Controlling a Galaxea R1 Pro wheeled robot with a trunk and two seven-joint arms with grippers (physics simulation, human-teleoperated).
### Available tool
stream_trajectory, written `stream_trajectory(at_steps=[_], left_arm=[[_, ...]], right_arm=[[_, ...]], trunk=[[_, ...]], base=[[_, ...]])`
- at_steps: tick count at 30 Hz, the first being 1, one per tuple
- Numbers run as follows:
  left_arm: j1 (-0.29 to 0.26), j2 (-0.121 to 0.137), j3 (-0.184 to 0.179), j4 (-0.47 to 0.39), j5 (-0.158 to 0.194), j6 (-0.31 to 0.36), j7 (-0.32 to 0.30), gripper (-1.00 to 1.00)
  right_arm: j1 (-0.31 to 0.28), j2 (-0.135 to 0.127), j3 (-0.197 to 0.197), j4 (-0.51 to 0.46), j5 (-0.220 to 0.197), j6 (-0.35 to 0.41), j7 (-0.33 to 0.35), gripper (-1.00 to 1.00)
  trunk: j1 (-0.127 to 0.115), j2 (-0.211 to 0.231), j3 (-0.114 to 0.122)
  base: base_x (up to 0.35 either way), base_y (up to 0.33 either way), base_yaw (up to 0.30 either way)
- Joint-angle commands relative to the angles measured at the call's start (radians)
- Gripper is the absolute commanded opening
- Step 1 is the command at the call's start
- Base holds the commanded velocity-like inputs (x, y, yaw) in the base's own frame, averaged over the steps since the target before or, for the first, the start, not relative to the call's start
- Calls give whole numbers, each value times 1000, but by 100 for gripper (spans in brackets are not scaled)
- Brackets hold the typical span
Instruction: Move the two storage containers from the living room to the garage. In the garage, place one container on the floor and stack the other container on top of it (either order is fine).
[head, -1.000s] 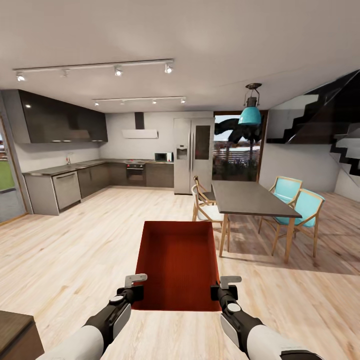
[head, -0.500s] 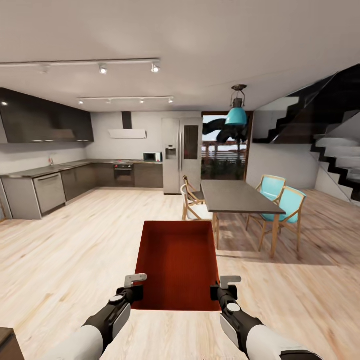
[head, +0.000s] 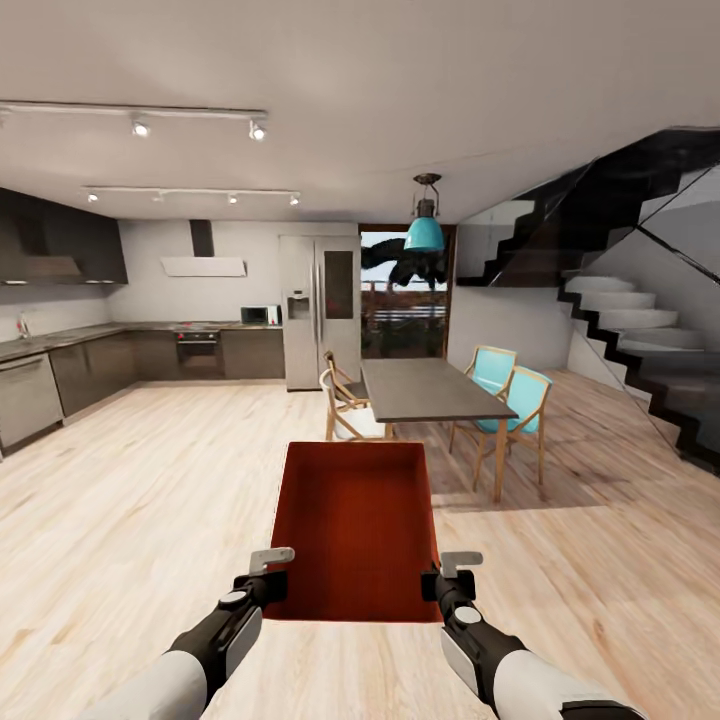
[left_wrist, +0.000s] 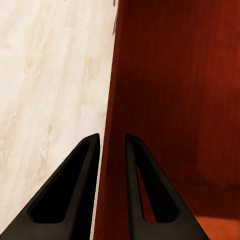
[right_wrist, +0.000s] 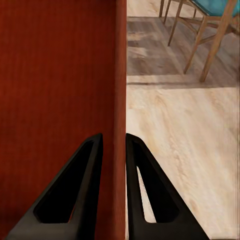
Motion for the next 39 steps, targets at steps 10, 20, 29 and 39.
stream_trajectory(at_steps=[10, 20, 29, 39], left_arm=[[1, 2, 0, 1, -2, 2, 35, -100], [1, 3, 0, 10, -2, 2, 35, -100], [1, 0, 0, 11, 1, 2, 35, -100], [1, 4, 2, 11, 0, 2, 35, -100]], right_arm=[[-2, 1, -70, -4, -32, 4, 7, -100], [-2, 1, -70, -4, -32, 4, 8, -100], [-2, 1, -68, -3, -32, 4, 9, -100], [-2, 1, -68, -4, -28, 5, 9, -100]], trunk=[[0, -1, -2], [0, -1, -2], [0, -1, -2], [0, -1, -2]], base=[[21, 0, -291], [0, 0, -290], [32, 0, -283], [163, 0, -280]])
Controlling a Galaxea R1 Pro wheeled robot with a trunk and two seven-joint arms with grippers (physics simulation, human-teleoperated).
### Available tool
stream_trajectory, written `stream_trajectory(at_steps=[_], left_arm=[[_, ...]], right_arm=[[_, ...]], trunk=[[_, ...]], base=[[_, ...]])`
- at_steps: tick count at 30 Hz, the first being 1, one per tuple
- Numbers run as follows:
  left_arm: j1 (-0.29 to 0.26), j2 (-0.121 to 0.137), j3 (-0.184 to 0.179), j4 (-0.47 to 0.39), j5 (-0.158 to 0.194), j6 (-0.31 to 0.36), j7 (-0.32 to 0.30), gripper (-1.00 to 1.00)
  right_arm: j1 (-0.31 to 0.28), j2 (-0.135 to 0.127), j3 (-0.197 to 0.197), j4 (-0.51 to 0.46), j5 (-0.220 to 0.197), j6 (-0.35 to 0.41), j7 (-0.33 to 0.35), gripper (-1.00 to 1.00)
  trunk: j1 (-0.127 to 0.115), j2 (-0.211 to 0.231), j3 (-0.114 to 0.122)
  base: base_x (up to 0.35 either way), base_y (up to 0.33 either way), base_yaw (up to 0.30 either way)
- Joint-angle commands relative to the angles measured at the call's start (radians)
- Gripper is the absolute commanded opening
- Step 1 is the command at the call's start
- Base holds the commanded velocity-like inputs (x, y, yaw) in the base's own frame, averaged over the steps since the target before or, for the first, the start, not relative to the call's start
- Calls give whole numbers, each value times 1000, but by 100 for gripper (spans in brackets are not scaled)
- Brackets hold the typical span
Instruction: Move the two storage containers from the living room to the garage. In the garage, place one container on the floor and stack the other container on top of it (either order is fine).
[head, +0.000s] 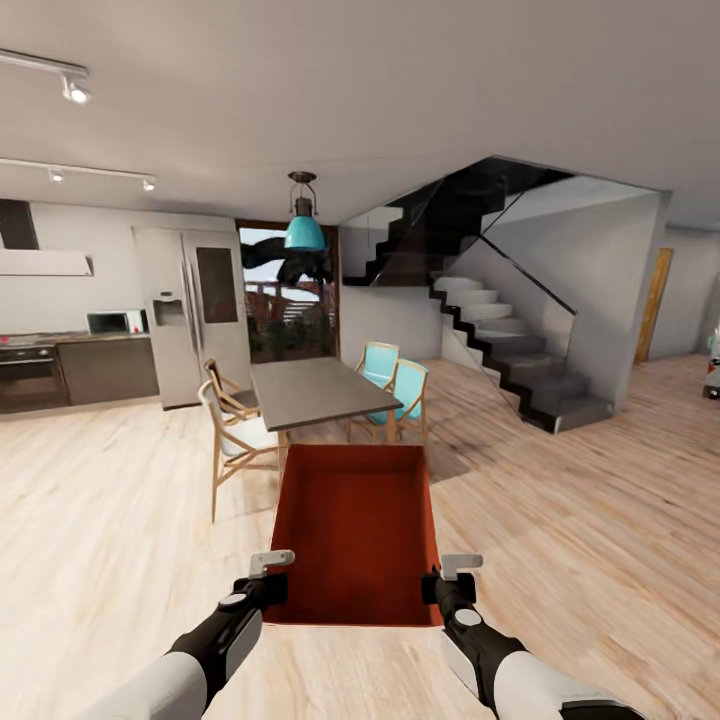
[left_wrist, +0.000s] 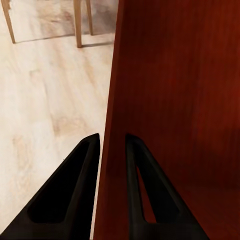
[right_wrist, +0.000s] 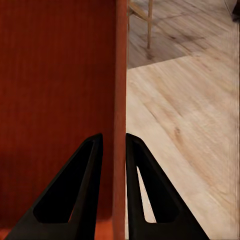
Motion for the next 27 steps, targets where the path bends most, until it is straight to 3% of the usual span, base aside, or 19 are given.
stream_trajectory(at_steps=[1, 16, 27], left_arm=[[1, 4, 1, -1, -1, 2, 34, -100], [1, 3, -1, 0, -1, -13, 34, -100], [0, 3, -1, -1, -4, -14, 34, -100]], right_arm=[[-2, 1, -70, -18, -26, 4, 9, -100], [-2, 3, -71, -18, -28, 5, 13, -100], [-2, 1, -72, -17, -30, 5, 12, -100]], trunk=[[0, -1, -2], [0, -1, -2], [0, -1, -2]], base=[[195, 0, -280], [284, 0, -271], [41, 0, -265]])
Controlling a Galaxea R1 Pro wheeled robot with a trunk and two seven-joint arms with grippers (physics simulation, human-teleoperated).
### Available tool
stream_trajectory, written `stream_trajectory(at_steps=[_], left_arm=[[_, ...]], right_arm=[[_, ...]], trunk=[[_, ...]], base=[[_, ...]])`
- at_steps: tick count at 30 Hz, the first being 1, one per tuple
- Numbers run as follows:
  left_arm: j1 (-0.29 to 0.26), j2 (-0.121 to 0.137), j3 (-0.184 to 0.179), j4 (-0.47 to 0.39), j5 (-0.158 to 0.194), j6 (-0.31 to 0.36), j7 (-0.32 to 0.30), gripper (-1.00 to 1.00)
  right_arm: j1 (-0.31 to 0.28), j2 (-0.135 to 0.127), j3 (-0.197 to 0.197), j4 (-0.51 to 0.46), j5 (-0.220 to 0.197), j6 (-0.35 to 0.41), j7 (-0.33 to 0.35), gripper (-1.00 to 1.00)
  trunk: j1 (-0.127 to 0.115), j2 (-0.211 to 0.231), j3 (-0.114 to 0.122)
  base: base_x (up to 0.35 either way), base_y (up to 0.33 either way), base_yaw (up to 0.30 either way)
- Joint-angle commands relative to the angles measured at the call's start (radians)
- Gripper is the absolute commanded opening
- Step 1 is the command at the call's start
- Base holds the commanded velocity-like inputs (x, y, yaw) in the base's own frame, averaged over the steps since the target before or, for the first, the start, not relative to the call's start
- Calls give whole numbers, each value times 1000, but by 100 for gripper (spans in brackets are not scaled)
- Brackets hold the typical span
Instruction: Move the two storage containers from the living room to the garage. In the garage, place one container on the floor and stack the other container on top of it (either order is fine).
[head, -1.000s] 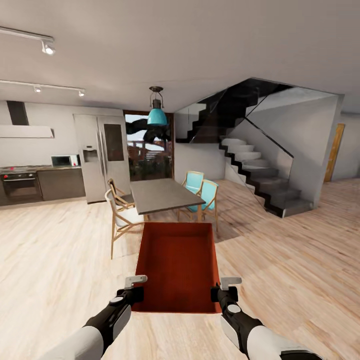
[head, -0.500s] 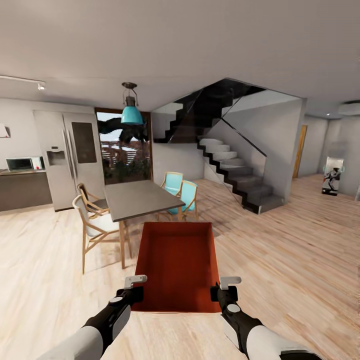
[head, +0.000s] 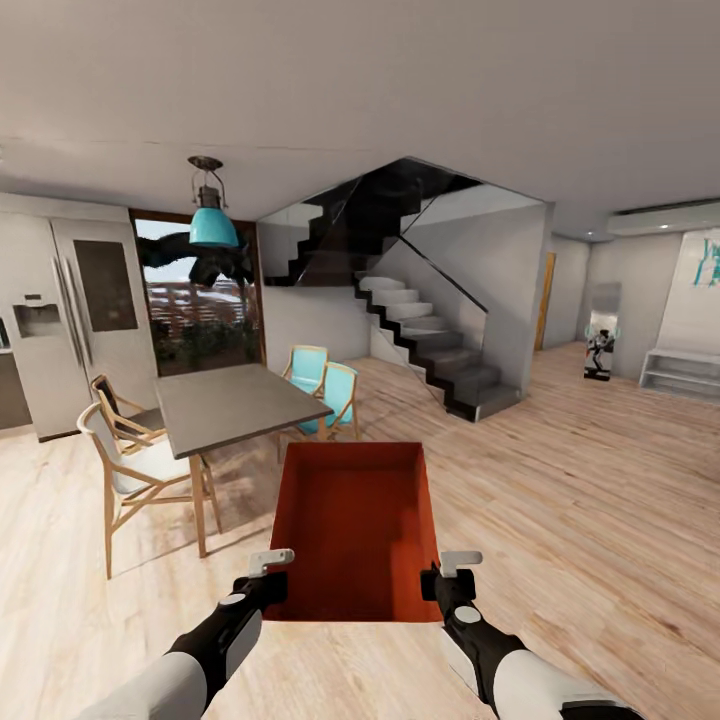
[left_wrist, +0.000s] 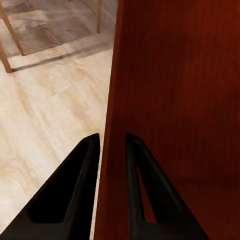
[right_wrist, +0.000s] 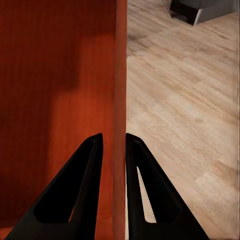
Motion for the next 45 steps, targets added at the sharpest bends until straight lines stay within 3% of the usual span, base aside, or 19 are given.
stream_trajectory(at_steps=[1, 19, 45], left_arm=[[1, 4, -8, -2, -3, 1, 38, -100], [1, 4, -8, -1, -2, 1, 38, -100], [1, 4, -8, 13, 0, 2, 38, -100]], right_arm=[[-2, 1, -66, -1, -48, 3, 11, -100], [-2, 1, -66, 0, -48, 3, 11, -100], [-2, 1, -66, 1, -48, 3, 11, -100]], trunk=[[0, -1, -1], [0, -1, -1], [0, -1, -1]], base=[[1, 0, -265], [45, 0, -265], [308, 0, -262]])
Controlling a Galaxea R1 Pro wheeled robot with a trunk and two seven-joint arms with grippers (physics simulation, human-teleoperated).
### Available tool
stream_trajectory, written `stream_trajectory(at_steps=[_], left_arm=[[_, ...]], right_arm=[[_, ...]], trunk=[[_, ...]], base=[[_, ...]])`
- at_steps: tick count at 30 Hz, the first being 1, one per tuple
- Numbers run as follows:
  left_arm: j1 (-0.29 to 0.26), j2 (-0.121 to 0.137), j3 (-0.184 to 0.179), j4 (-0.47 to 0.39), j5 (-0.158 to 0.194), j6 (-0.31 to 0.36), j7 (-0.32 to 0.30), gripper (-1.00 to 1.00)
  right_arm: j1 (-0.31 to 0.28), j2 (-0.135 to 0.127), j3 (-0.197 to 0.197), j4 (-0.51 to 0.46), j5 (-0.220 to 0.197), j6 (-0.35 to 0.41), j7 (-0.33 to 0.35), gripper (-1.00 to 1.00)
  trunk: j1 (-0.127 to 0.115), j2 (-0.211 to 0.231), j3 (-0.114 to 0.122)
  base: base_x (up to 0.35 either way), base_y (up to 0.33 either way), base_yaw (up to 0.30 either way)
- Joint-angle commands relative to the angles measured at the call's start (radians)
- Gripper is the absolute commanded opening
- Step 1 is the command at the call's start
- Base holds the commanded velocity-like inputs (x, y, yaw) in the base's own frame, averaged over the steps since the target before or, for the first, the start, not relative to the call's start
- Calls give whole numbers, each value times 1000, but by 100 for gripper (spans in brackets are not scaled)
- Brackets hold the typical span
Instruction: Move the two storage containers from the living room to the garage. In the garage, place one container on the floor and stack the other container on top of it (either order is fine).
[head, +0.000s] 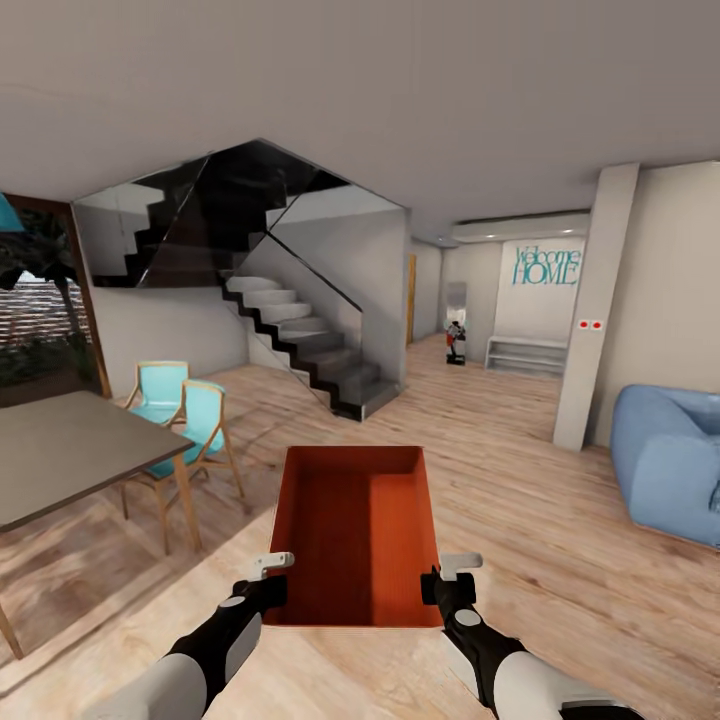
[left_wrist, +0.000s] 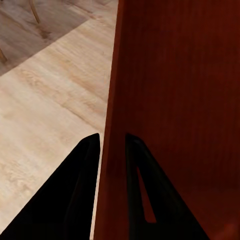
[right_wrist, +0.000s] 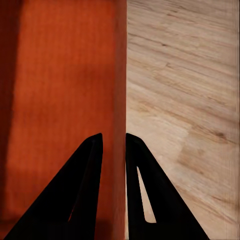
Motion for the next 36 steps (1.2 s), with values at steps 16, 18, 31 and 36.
stream_trajectory(at_steps=[16, 18, 31, 36], left_arm=[[1, 4, -4, -1, 0, 1, 38, -100], [1, 4, -3, -1, 0, 1, 38, -100], [1, 6, -2, 0, 0, 1, 38, -100], [1, 7, -2, 0, 0, 1, 38, -100]], right_arm=[[-2, 1, -73, -17, -39, 4, 14, -100], [-2, 1, -73, -17, -39, 4, 14, -100], [-2, 1, -73, -17, -37, 2, 15, -100], [-2, 1, -73, -17, -37, 2, 14, -100]], trunk=[[1, -1, -2], [1, -1, -2], [1, -1, -2], [1, -1, -2]], base=[[321, 0, -242], [321, 0, -53], [321, 0, -5], [321, 0, 0]])
